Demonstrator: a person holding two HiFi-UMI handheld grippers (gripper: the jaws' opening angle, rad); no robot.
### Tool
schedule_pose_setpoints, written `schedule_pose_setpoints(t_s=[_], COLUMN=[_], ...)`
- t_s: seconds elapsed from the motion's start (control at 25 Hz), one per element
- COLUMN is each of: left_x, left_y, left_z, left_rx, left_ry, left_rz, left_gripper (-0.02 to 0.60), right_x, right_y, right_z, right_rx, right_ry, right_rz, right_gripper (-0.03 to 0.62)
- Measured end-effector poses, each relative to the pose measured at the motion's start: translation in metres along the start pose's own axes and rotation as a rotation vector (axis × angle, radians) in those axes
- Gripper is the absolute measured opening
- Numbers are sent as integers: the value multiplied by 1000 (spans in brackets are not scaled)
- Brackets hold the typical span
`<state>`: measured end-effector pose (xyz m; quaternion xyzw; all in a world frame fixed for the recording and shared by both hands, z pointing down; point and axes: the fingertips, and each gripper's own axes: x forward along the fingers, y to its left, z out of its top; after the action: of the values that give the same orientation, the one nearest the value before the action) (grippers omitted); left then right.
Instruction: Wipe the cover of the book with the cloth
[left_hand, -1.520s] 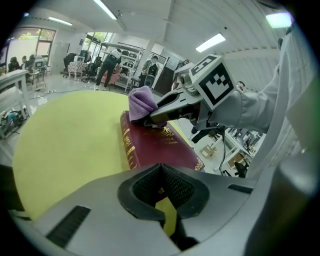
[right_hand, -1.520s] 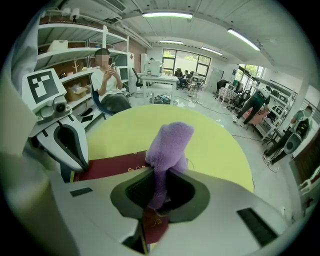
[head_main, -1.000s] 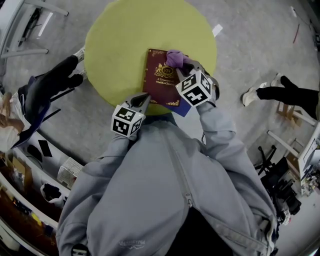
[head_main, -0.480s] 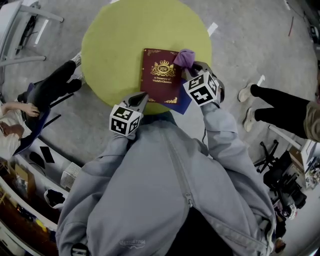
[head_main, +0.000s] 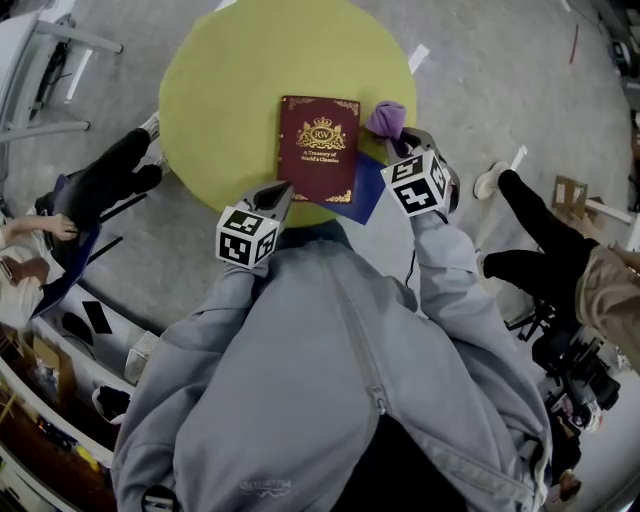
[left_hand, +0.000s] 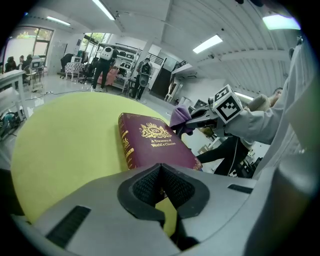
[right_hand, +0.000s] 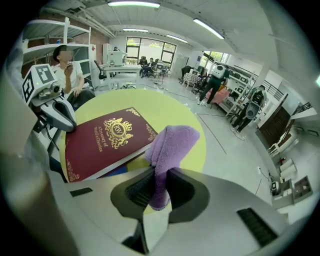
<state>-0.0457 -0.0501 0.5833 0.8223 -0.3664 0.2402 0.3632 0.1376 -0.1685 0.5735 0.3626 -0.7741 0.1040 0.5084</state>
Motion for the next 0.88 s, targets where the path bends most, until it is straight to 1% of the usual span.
schedule_pose_setpoints(t_s=[0.16, 0.28, 0.64, 0.88], left_x=[-6, -9, -7, -8], left_y=[-4, -8, -9, -8], left_z=[3, 0, -17, -19], left_rx=[-3, 3, 6, -1], left_ry=[-16, -12, 32, 30], left_rz=[-6, -11, 1, 4], left_gripper=[18, 18, 18, 18], right_x=[-24, -42, -76, -91], right_y=[1, 6, 25, 46], right_z=[15, 30, 76, 100], right_rx=[-14, -30, -91, -135], right_ry=[-62, -113, -236, -297], right_rz=[-31, -39, -32, -5], right_gripper=[71, 72, 72, 71])
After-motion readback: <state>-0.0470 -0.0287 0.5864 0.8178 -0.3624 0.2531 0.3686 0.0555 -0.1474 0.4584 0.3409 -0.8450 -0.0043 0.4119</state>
